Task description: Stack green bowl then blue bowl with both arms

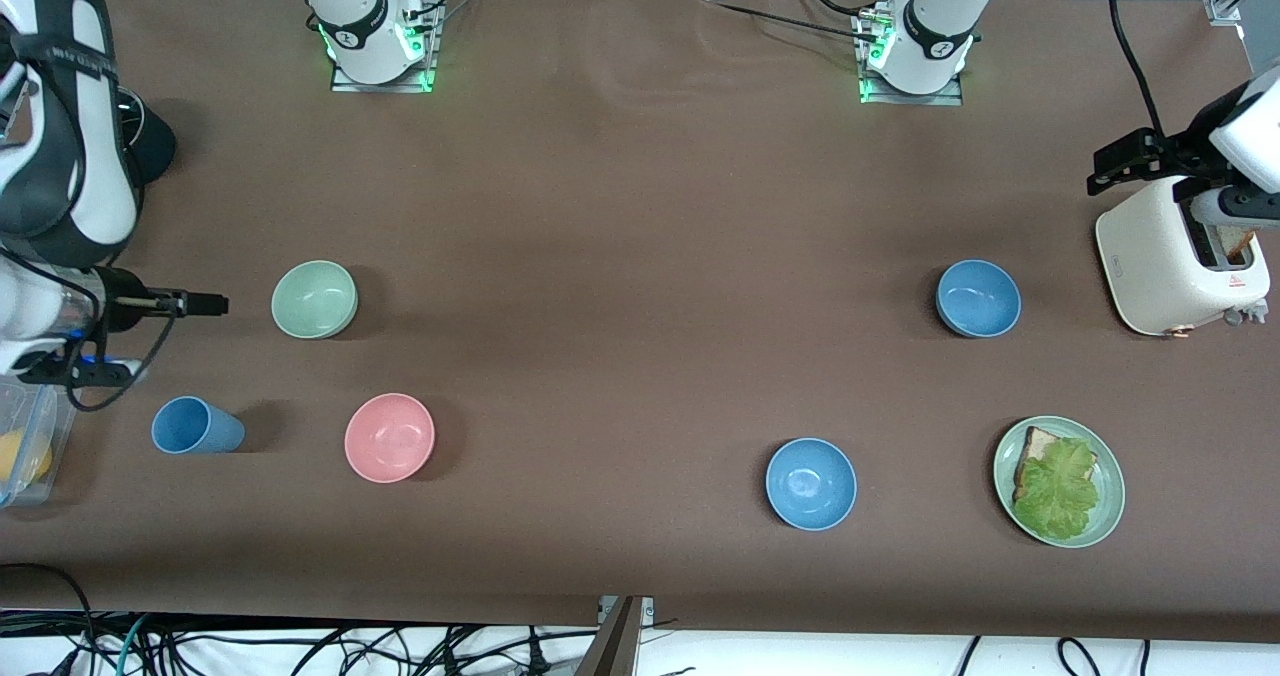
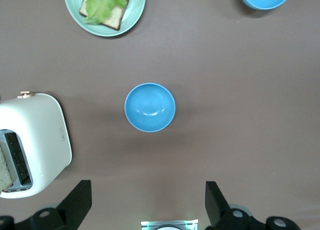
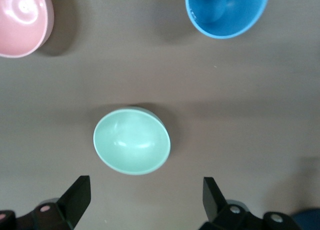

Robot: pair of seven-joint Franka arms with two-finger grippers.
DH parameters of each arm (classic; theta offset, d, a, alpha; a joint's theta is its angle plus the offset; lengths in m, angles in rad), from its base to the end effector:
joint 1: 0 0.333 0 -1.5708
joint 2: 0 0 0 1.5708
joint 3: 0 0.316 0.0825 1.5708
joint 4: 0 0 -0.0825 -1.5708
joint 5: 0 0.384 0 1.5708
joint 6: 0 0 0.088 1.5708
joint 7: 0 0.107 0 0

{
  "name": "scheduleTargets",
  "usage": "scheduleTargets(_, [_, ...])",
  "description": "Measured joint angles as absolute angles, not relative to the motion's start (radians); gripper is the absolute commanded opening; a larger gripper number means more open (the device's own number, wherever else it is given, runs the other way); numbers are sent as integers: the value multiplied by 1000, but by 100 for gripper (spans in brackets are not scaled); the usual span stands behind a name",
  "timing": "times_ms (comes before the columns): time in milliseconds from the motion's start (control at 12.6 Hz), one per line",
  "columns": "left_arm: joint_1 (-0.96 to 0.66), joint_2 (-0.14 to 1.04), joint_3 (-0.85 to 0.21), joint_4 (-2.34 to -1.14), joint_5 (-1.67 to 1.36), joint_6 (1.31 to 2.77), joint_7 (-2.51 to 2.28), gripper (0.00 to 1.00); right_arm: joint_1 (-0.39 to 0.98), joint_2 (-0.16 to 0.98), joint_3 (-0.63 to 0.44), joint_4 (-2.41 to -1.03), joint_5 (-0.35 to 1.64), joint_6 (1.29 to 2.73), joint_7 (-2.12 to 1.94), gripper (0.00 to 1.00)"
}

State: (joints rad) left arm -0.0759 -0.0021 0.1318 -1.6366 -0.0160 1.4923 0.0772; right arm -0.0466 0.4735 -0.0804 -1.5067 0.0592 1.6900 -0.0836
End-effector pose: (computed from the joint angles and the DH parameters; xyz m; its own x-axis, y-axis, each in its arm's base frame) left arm 0.5415 0.0286 0.5887 0.9899 -0.0231 -0.1401 -0.0195 -0.9994 0.0271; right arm 0.6526 -0.0703 0.3725 0.9582 -0.0473 -0.2822 -0.0614 -0.9973 -0.0414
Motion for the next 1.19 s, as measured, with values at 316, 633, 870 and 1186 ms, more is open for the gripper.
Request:
scheduleTargets(316, [-45,0,133,-1670,-16,1514,77,100,-68,490,-81,-1664,96,1855,-90,99])
scheduleTargets(633, [-39,8,132,-1734,-16,1550,77,100,-68,485,-79,-1807,97,1988,-90,99])
scheduleTargets(870, [-17,37,133,-1856,-16,1650,77,100,-68,474,-79,-1912,97,2103,-117,99])
scheduleTargets(1186, [26,49,136,-1924,-16,1736,78,100,-73,464,-81,-2007,97,2207,-180,90])
